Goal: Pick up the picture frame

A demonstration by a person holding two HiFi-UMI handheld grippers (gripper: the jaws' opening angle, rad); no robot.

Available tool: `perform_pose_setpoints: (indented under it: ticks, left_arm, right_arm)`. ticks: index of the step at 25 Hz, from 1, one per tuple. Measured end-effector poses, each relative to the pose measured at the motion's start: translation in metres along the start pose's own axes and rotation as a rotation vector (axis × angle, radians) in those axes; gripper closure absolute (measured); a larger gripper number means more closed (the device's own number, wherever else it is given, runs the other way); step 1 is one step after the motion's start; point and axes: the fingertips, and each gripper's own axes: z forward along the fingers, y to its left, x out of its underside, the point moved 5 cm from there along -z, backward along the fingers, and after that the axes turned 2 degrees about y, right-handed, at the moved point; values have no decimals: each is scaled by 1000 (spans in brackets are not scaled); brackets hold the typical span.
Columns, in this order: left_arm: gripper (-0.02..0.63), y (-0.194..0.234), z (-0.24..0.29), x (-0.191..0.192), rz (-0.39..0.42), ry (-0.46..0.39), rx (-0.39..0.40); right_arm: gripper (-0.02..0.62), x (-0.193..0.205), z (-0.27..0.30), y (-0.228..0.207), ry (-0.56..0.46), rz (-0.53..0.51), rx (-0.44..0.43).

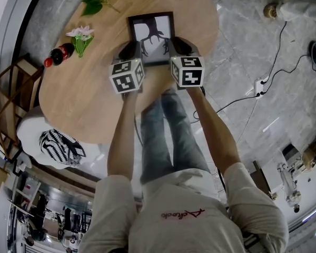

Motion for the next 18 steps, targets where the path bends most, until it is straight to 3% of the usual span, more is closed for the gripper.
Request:
perform_pose_setpoints:
  ticks: [18]
  left_arm:
    - [535,-15,-30,-7,-26,-67,-24]
  right_arm:
    - [522,-13,-33,9,-71,-15,30]
